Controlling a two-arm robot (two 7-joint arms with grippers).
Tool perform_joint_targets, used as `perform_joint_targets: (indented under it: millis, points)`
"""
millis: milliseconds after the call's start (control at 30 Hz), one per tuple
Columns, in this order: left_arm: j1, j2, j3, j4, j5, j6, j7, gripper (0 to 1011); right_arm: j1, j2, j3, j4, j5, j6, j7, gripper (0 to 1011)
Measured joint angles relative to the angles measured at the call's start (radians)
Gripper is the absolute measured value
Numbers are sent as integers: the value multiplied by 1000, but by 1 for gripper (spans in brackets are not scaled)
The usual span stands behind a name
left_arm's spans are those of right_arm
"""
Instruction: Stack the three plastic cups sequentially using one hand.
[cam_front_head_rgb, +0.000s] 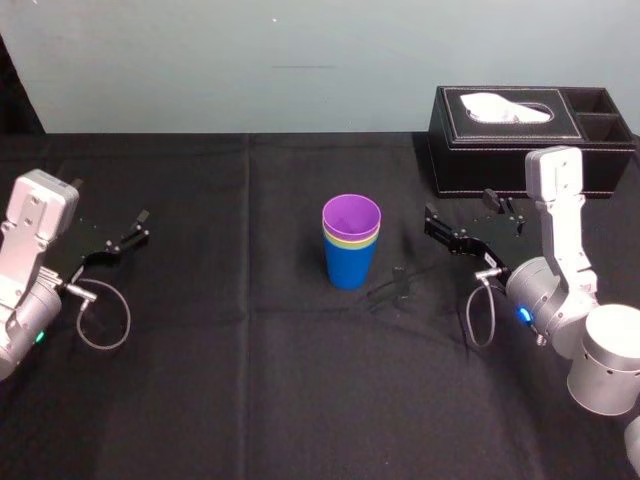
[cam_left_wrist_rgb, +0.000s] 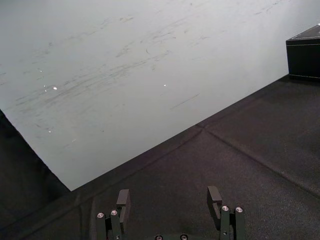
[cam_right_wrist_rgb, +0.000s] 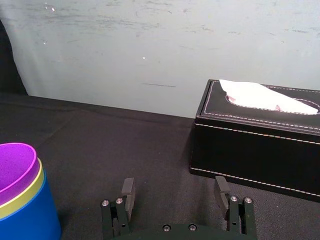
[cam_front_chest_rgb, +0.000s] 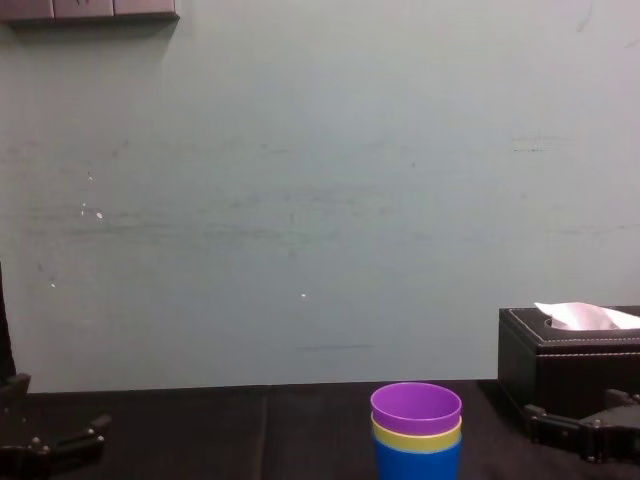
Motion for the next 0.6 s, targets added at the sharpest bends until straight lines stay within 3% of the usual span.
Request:
perform_joint_targets:
  millis: [600]
  points:
    - [0, 0, 0, 0, 0, 0, 0, 1011, 0, 0, 0, 0, 0, 0, 0, 1000]
